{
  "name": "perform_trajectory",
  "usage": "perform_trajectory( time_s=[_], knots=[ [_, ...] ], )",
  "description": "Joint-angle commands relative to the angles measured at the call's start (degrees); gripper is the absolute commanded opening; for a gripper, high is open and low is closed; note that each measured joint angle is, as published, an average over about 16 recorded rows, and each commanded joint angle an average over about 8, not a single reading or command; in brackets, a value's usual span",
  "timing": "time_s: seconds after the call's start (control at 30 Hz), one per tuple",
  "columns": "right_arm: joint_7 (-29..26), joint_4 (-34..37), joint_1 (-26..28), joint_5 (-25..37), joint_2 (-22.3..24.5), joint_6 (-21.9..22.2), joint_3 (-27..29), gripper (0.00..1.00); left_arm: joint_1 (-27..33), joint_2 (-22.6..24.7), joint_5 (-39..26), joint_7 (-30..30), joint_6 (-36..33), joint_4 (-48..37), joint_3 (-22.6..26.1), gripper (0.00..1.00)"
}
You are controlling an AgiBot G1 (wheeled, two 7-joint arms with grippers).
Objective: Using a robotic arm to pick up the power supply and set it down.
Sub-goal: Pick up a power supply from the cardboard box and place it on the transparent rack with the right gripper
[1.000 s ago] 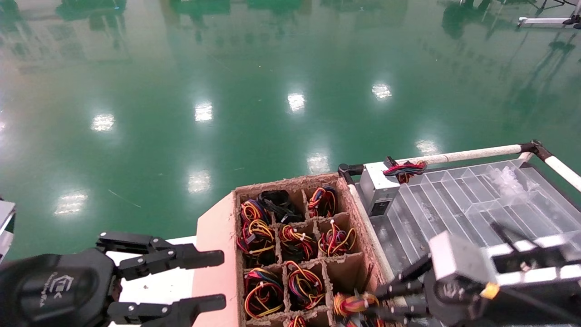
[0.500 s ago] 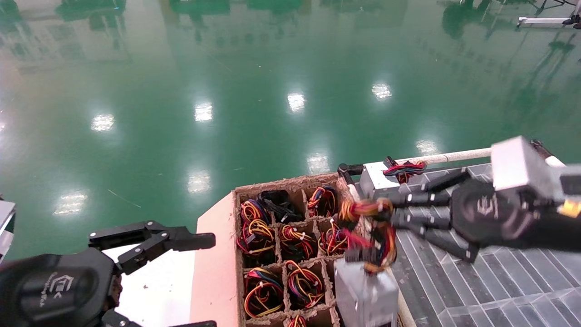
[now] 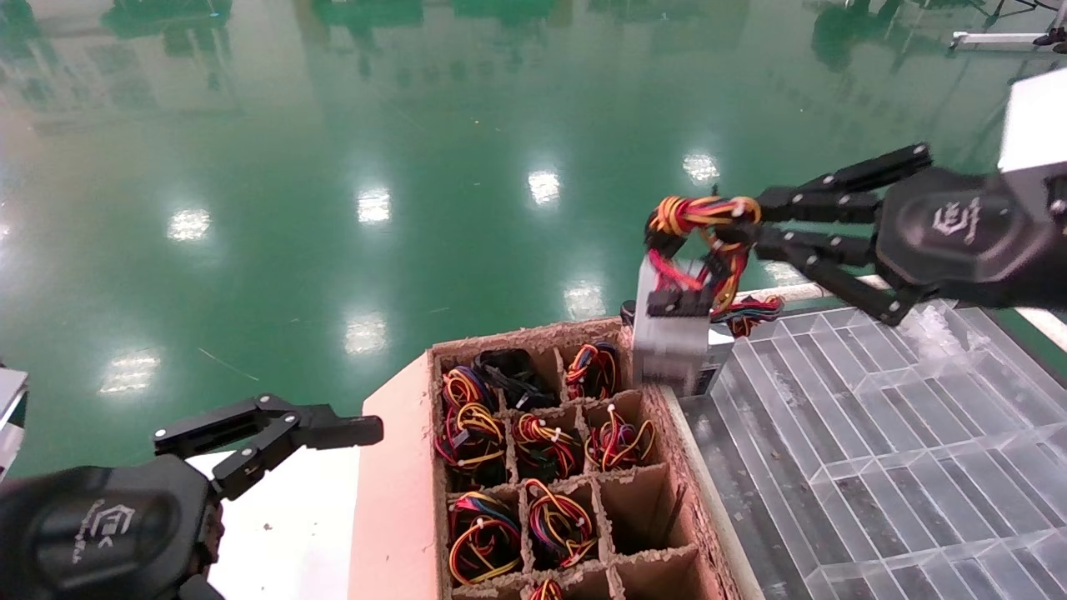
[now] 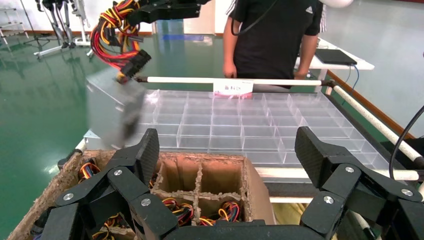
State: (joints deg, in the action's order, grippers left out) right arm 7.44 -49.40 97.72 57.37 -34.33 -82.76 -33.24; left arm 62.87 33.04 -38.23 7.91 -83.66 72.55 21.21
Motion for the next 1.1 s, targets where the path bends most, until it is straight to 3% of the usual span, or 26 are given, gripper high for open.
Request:
perform_trajectory(
  time_s=[0.03, 0.63, 1.1],
  knots=[
    [0.90, 1.01, 0.78, 0.29, 0.09, 0.16, 0.27, 0.00, 0.00, 0.00, 0.00, 0.00, 0.00, 0.00, 0.00, 1.00],
    [3.31, 4.54, 2.73, 9.35, 1.32, 0.80, -3.21, 0.00, 0.00, 0.00, 0.01, -0.01, 0.00, 0.00, 0.01, 1.00],
    [7.81, 13.54, 4.51, 12.47, -3.59, -1.13, -5.41, 0.00, 0.00, -0.01, 0.01, -0.01, 0.01, 0.00, 0.02, 1.00]
  ],
)
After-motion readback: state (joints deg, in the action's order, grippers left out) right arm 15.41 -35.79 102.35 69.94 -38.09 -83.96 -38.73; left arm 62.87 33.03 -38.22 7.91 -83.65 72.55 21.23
